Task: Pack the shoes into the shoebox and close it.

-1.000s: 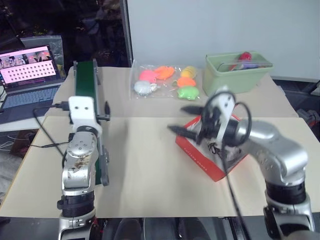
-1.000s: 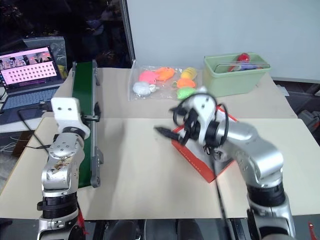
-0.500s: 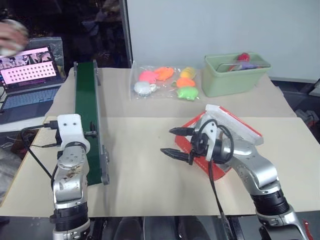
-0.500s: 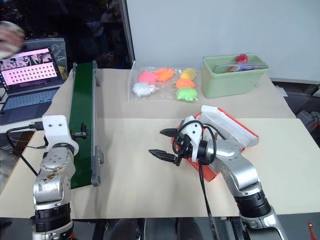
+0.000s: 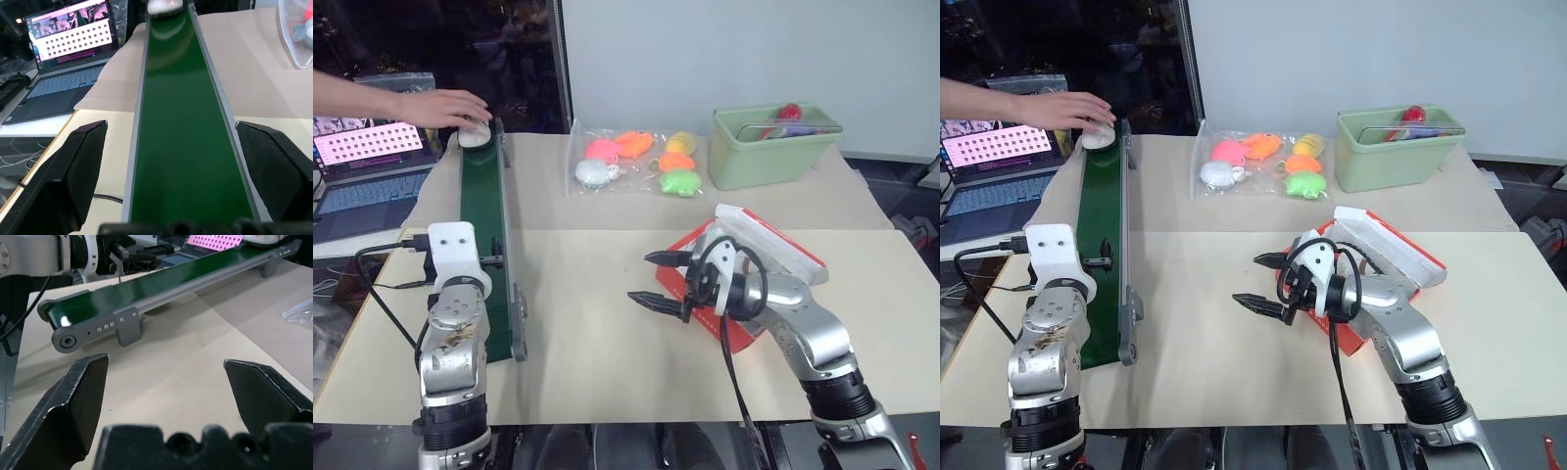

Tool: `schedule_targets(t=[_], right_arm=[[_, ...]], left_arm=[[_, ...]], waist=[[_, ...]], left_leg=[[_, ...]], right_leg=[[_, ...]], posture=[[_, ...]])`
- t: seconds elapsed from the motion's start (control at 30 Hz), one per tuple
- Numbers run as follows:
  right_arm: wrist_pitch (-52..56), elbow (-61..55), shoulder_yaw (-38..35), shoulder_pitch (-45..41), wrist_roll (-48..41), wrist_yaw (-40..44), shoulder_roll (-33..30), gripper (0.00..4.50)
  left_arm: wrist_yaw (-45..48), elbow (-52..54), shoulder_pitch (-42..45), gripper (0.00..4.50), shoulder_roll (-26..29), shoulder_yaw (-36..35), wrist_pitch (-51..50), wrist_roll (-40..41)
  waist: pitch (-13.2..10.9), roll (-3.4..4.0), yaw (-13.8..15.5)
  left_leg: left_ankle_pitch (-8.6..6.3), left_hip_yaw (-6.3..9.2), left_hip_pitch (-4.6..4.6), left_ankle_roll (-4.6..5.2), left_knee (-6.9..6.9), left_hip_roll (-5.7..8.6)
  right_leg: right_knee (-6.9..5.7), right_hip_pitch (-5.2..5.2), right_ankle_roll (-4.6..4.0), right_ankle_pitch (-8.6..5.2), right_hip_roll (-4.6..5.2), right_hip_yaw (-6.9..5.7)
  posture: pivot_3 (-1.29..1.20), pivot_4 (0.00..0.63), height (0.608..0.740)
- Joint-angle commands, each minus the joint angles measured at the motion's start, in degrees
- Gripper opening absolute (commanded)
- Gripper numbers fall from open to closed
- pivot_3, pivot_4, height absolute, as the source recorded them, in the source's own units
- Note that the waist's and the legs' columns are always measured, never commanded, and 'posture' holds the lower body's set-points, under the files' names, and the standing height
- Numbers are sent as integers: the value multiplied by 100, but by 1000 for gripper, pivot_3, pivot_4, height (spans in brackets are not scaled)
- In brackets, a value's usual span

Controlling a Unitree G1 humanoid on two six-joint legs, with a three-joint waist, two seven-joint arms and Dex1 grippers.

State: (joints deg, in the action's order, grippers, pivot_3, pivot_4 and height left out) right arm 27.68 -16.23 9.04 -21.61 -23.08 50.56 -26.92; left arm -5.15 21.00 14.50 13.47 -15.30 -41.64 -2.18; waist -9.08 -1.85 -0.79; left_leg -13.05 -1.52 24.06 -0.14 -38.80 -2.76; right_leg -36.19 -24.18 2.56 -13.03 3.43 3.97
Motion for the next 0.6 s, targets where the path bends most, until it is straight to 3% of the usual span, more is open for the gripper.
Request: schedule_targets(t=[0.03,0.33,0.6], right_arm=[[-130,-133,-90,-34,-10,-63,12,4455],[-55,-158,-137,-50,-82,-169,21,4455],[17,-130,-170,-114,-113,-286,69,4455]], left_arm=[[-44,47,134,4500,37,38,15,-81],[-64,45,162,4500,66,51,-18,-111],[-83,109,525,4500,37,-214,-862,60]], waist=[[0,0,0],[0,0,0],[0,-1,-1]], left_leg=[[0,0,0,0,0,0],[0,0,0,0,0,0],[0,0,1,0,0,0]], right_leg=[[0,0,0,0,0,0],[-1,0,0,0,0,0],[-1,-1,0,0,0,0]], posture=[[0,150,729],[0,150,729],[0,150,729]])
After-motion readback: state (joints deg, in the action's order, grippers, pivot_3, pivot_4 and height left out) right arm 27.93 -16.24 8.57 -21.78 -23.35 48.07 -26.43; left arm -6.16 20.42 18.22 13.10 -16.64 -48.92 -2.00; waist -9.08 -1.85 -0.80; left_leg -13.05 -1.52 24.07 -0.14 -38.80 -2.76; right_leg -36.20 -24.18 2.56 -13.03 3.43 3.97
